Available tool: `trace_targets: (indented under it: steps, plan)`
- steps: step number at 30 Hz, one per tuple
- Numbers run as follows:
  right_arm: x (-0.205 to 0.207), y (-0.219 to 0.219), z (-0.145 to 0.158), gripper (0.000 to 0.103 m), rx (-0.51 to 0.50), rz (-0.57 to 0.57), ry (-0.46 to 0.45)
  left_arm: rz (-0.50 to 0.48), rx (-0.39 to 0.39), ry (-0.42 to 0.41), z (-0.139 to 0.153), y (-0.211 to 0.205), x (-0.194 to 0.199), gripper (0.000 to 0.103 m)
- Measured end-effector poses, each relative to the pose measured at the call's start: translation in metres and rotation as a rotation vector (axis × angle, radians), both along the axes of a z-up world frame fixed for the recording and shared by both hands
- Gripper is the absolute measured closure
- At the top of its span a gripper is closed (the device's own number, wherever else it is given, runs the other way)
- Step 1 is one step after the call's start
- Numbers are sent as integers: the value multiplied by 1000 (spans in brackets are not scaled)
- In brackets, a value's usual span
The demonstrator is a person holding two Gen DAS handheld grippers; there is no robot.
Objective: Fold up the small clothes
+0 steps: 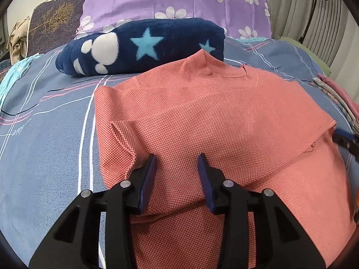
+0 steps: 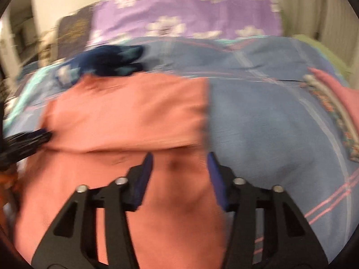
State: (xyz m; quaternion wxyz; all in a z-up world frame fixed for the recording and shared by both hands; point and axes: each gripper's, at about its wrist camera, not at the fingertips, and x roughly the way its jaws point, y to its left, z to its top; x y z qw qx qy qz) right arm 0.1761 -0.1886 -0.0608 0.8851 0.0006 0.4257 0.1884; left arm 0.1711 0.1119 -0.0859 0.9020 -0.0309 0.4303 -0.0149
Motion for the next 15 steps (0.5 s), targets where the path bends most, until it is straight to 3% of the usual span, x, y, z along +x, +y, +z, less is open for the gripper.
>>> trace_targets:
  steps: [4, 15]
  plan:
    - [8, 22, -17, 89, 80, 109, 115, 2, 6, -1, 0, -2, 0, 63]
    - [57, 33, -5, 92, 199, 126, 43, 4, -8, -5, 0, 0, -1, 63]
